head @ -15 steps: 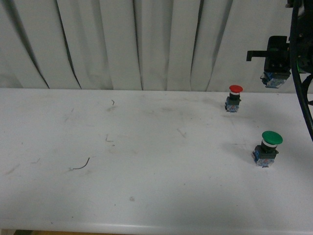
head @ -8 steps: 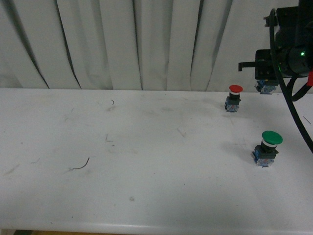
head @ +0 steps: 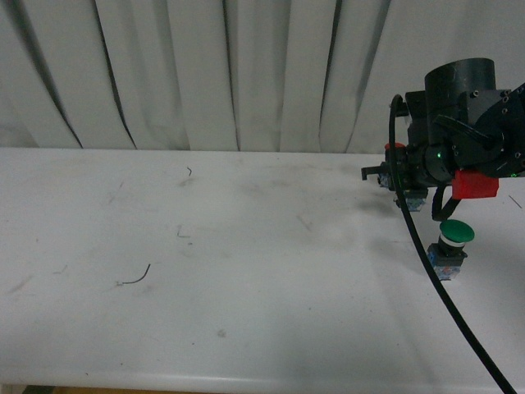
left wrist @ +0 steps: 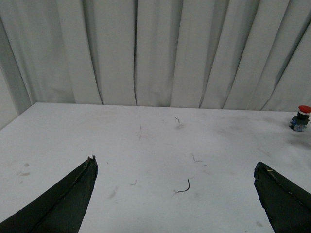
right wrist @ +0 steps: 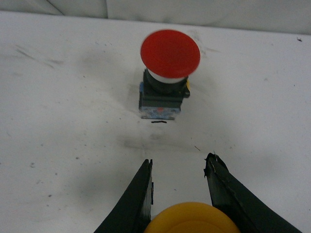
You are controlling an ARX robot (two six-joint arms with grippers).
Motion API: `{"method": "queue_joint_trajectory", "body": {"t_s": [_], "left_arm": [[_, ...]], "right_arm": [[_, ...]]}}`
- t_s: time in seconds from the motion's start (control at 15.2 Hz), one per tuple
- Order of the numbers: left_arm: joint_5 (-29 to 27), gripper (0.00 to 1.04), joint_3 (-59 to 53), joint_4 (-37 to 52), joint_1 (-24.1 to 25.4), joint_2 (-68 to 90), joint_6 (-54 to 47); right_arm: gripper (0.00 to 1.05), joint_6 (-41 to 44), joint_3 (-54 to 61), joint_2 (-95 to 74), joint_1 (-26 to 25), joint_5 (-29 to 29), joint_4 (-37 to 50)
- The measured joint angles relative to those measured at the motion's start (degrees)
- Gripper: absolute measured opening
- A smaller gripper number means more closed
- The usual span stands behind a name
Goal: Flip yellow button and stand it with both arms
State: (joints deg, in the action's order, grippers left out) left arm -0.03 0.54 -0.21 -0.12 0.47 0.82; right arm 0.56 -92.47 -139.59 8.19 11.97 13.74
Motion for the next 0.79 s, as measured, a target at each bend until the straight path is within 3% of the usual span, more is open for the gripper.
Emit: {"method": "queue_joint_trajectory", "body": {"t_s": [0.79], "left_arm": [[0.0, 0.98, 0.0, 0.0, 0.0, 0.0, 0.0]], "right_arm": [[0.32, -2.5, -0.2, -1.8, -0.7, 0.2, 0.1]]}}
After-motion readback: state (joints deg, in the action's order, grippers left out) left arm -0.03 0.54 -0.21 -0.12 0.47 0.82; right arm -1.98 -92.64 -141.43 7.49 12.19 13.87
